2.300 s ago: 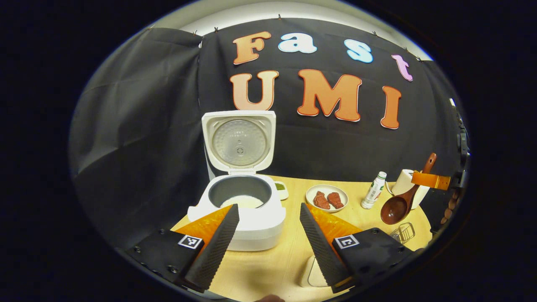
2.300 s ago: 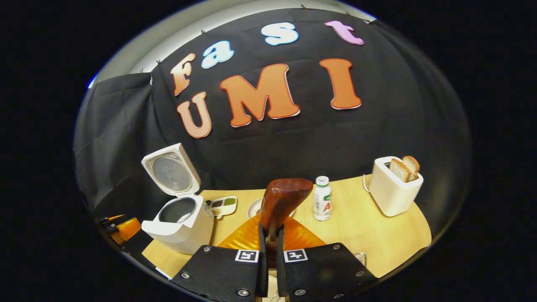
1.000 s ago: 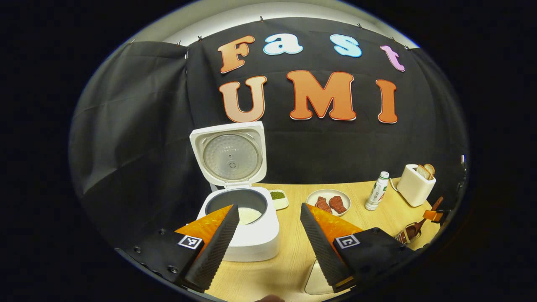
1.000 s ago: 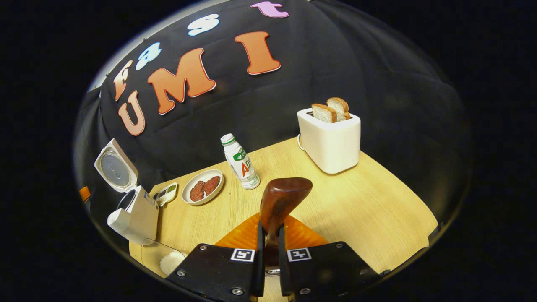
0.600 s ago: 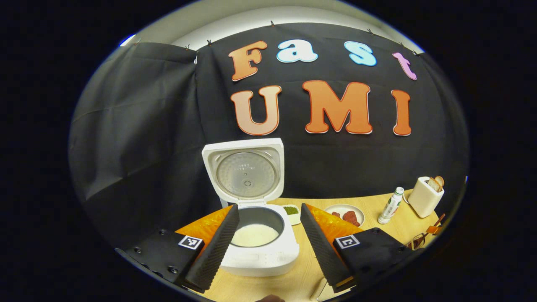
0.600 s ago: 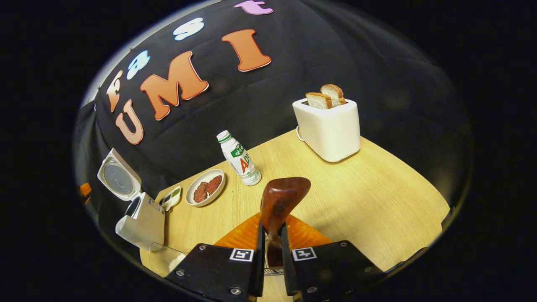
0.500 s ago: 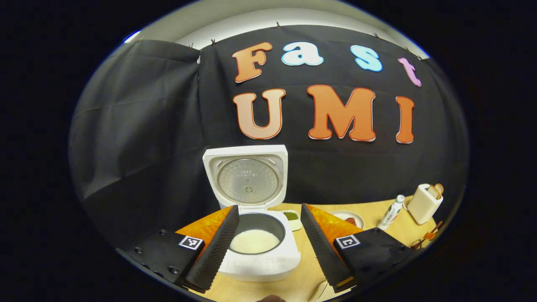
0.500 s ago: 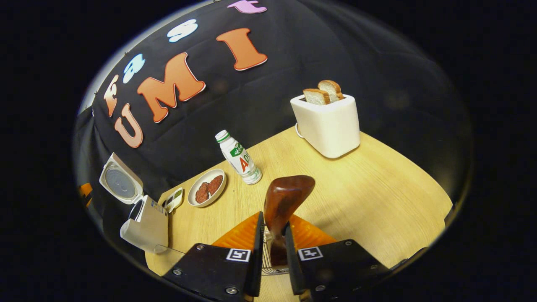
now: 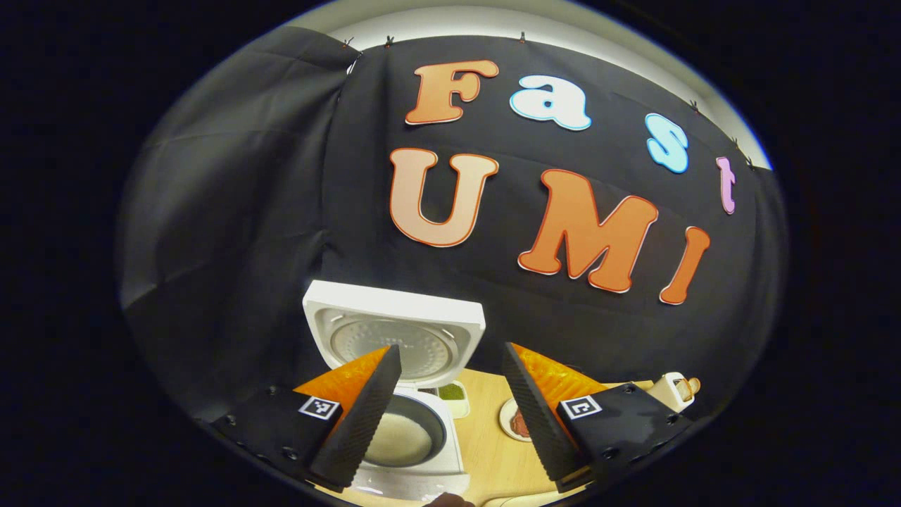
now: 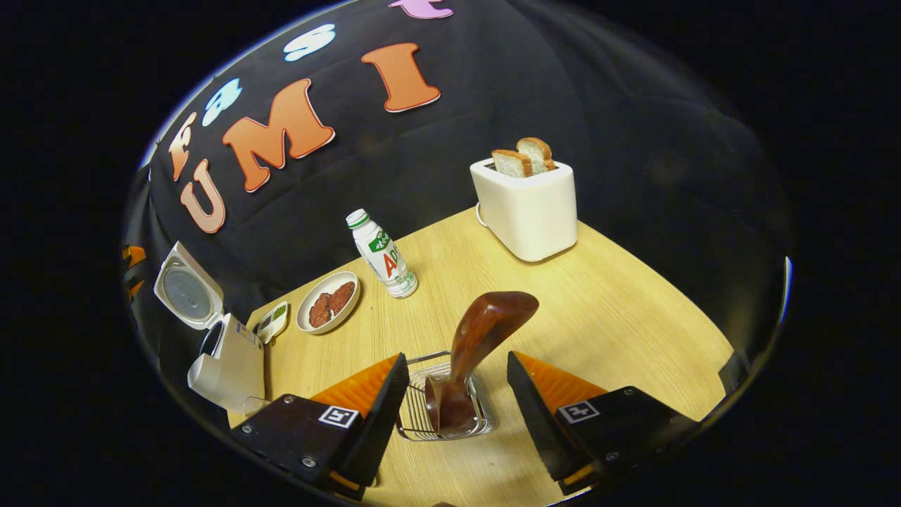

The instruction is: Close the left gripper, press the button to open the rice cooker; take a wooden spoon from the chopstick holder with the right hand, scoop a spoonful of rice and pour it into the rice cooker, then put the wooden spoon back into the chopstick holder.

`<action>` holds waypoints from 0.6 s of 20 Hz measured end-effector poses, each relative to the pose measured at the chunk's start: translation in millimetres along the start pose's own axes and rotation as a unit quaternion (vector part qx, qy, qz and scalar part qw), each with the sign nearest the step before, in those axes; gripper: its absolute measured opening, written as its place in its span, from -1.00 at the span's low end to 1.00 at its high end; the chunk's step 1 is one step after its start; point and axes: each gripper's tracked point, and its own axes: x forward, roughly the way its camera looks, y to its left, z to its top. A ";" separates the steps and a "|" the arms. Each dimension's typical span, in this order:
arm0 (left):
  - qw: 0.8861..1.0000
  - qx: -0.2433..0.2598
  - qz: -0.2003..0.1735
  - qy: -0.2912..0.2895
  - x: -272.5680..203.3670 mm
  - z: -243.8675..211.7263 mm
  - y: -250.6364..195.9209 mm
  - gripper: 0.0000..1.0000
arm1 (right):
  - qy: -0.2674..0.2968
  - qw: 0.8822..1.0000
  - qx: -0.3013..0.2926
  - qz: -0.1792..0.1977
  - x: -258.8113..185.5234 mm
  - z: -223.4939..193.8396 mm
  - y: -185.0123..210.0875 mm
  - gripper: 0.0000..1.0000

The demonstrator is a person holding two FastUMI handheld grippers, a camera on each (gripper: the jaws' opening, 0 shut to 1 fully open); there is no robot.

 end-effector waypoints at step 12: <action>0.998 0.048 0.041 0.024 128.0 25.5 51.5 0.96 | -0.070 0.996 -0.038 -0.033 -70.5 47.4 12.9 0.90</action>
